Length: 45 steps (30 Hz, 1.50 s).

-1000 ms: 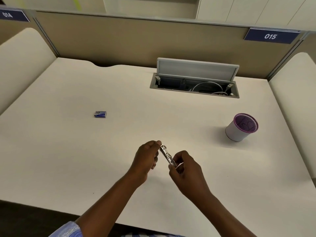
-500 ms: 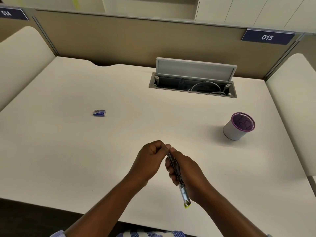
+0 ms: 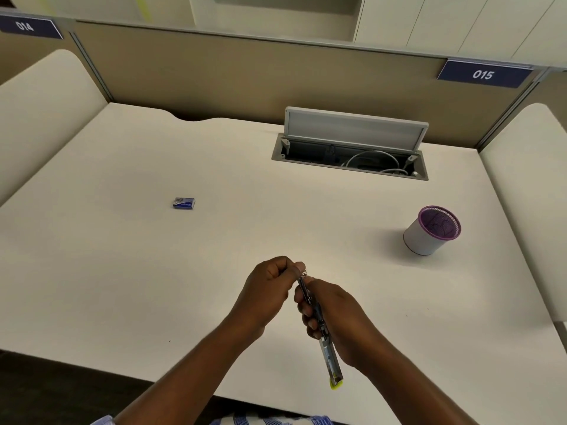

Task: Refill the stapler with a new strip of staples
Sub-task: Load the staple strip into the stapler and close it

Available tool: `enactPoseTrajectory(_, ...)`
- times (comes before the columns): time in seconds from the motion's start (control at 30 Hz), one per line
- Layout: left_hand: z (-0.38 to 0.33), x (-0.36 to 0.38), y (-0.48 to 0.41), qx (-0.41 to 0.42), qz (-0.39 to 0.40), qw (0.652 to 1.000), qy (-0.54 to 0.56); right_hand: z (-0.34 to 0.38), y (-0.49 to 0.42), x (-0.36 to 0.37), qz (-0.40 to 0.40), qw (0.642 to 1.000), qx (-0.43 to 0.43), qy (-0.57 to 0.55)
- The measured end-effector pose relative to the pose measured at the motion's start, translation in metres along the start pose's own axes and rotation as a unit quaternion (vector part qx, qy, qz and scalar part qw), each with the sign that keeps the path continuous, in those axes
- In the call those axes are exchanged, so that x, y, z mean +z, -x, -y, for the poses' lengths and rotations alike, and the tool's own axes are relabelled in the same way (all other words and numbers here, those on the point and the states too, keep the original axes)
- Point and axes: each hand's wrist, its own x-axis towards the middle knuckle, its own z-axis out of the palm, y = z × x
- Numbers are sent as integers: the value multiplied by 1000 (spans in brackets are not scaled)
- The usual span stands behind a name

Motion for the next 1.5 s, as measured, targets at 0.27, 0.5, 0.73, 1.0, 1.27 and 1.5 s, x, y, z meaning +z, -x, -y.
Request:
enactPoseTrajectory(0.27, 0, 0, 4, 8, -6, 1000, -16, -3, 1, 1, 12, 998, 28, -49)
enactPoseTrajectory(0.5, 0, -3, 11, 61, -9, 994, -86, 2, 0, 3, 14, 998, 37, -54)
enactPoseTrajectory(0.73, 8, -7, 13, 103, -57, 985, -125, 3, -2, 7, 27, 995, 33, -93)
enactPoseTrajectory(1.0, 2, -15, 25, 277, -37, 939, -201, 5, -10, 9, 21, 993, 14, -111)
enactPoseTrajectory(1.27, 10, -18, 31, 245, -33, 957, -153, 2, -15, 14, 11, 985, 6, -172)
enactPoseTrajectory(1.5, 7, -19, 42, 313, -31, 925, -212, 1, -19, 20, -39, 993, -18, -110)
